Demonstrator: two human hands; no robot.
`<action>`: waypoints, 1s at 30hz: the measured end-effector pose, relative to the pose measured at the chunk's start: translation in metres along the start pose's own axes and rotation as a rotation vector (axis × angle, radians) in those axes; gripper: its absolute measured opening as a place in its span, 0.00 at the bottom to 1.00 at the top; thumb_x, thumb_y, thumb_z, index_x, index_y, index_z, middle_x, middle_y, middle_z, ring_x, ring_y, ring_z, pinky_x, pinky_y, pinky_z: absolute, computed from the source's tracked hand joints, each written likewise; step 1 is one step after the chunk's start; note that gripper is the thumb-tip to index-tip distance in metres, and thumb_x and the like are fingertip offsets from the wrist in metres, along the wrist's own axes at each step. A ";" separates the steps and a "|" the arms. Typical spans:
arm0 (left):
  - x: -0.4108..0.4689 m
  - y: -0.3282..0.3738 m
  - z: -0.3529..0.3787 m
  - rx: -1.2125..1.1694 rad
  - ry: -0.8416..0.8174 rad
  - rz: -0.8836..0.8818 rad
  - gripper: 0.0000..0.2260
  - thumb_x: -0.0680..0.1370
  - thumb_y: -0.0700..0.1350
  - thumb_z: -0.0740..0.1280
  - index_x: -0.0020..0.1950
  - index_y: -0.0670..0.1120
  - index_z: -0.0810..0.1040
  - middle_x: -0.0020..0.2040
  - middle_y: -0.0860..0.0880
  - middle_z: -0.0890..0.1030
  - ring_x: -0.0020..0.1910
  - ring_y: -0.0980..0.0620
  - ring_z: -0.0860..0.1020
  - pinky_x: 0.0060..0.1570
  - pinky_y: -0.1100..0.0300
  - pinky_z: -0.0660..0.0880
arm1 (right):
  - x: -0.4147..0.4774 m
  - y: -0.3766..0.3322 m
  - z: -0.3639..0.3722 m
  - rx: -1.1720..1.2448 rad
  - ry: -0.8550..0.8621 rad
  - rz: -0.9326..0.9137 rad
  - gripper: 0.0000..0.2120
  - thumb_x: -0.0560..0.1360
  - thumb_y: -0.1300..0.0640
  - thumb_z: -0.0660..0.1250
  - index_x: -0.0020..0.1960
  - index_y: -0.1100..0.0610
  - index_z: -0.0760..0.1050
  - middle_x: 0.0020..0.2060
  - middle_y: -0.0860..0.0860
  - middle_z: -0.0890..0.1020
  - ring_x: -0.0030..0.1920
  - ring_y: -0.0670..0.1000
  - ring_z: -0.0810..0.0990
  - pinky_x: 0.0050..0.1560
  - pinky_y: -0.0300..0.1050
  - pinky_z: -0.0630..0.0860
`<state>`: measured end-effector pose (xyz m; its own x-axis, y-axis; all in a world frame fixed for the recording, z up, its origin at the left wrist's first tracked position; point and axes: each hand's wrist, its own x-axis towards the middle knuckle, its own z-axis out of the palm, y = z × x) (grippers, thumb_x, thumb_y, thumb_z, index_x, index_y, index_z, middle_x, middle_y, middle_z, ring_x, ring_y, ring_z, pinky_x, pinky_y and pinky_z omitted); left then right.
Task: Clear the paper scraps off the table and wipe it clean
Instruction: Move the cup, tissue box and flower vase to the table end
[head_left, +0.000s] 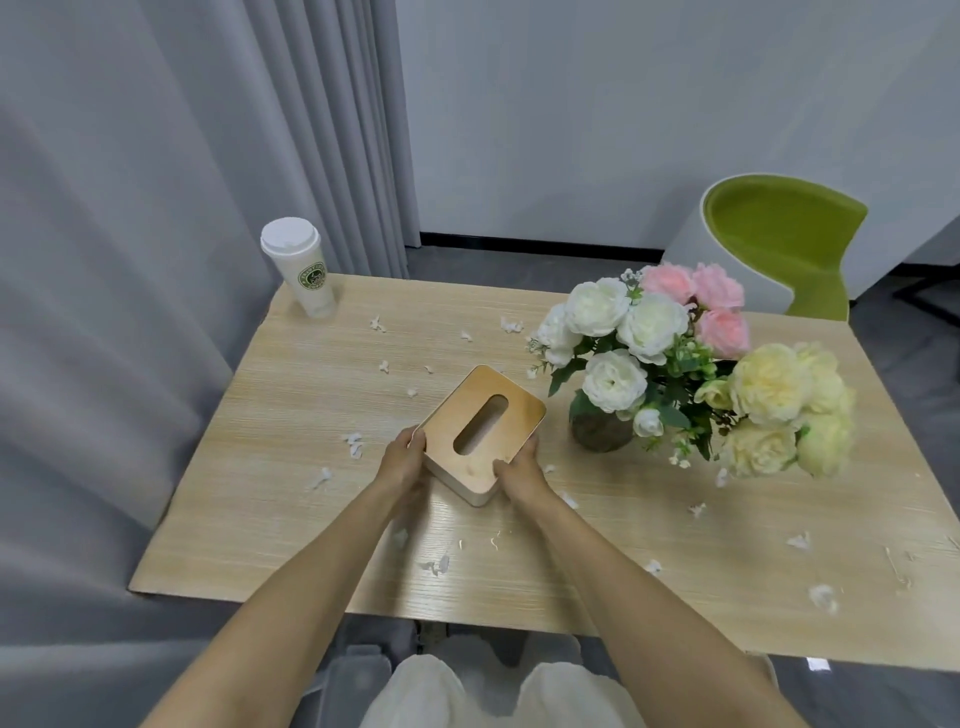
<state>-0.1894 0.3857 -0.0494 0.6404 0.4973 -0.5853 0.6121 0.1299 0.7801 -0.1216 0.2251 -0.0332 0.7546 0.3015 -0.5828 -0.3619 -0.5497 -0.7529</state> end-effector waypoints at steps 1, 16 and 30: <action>0.000 0.000 -0.002 -0.002 -0.001 0.014 0.11 0.82 0.48 0.55 0.53 0.50 0.77 0.56 0.47 0.78 0.59 0.42 0.75 0.62 0.43 0.72 | 0.004 0.004 0.003 0.029 0.007 0.004 0.40 0.72 0.62 0.56 0.75 0.50 0.36 0.69 0.58 0.66 0.62 0.60 0.73 0.50 0.46 0.73; 0.017 0.032 -0.108 -0.063 0.312 0.129 0.13 0.82 0.43 0.53 0.51 0.46 0.77 0.45 0.44 0.78 0.44 0.43 0.77 0.52 0.46 0.77 | 0.027 -0.089 0.080 -0.051 -0.065 -0.357 0.32 0.72 0.65 0.55 0.72 0.46 0.53 0.50 0.49 0.79 0.42 0.56 0.79 0.39 0.47 0.80; 0.089 0.013 -0.257 -0.084 0.524 -0.062 0.12 0.80 0.44 0.55 0.42 0.47 0.75 0.43 0.42 0.78 0.43 0.44 0.75 0.50 0.51 0.76 | 0.073 -0.168 0.219 -0.142 -0.284 -0.395 0.27 0.78 0.62 0.59 0.74 0.49 0.58 0.56 0.53 0.80 0.57 0.55 0.77 0.47 0.38 0.66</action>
<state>-0.2436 0.6526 -0.0340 0.2732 0.8456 -0.4585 0.5880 0.2304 0.7753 -0.1254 0.5102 -0.0159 0.6333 0.6968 -0.3367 0.0140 -0.4453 -0.8953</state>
